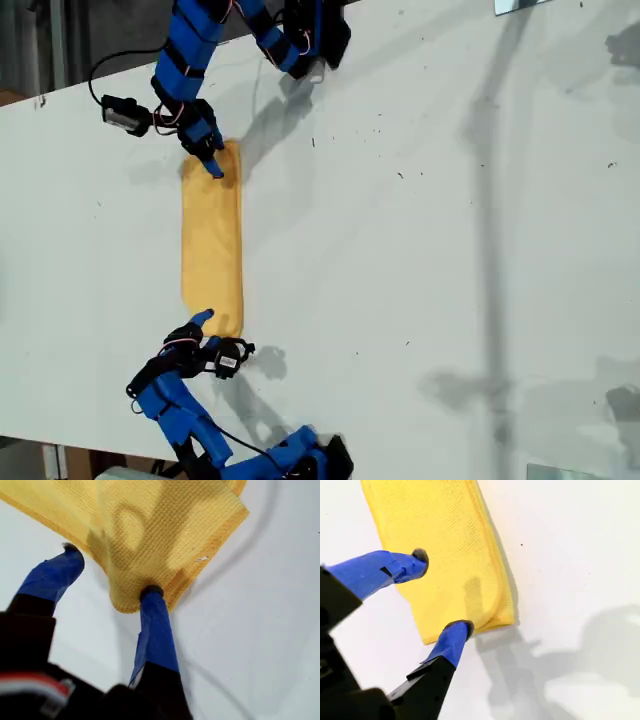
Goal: Grasp corners of a square towel and fold twice.
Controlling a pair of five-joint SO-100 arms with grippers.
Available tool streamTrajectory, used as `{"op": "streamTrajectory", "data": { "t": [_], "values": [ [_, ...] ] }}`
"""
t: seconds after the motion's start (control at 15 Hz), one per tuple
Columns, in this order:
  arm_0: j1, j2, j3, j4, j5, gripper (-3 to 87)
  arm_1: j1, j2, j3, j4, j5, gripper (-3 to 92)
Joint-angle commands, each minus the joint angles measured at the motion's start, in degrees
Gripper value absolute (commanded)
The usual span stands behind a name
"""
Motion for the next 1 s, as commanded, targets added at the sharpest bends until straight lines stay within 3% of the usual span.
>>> {"op": "streamTrajectory", "data": {
  "t": [0.0,0.07,0.2,0.4,0.73,0.93],
  "values": [
    [-1.41,4.39,0.26,0.26,0.26,22.8,2.99,7.56,0.70,1.67,0.35,26.2],
    [-1.76,4.92,0.70,0.18,0.00,21.7,3.60,11.43,2.29,1.93,0.35,23.0],
    [-2.46,5.36,2.20,-1.05,-0.62,20.6,6.24,11.34,2.37,0.53,-0.44,25.2],
    [-3.69,5.45,3.34,-1.67,-1.14,20.1,6.94,-9.84,-11.25,-0.18,-2.11,30.2],
    [-5.63,9.05,7.03,-2.02,-2.11,20.2,8.09,-37.79,-39.02,14.06,-4.39,32.4],
    [-6.50,32.70,28.39,-10.37,-5.63,20.6,11.43,-39.02,-37.00,18.46,-2.55,31.3]
  ]
}}
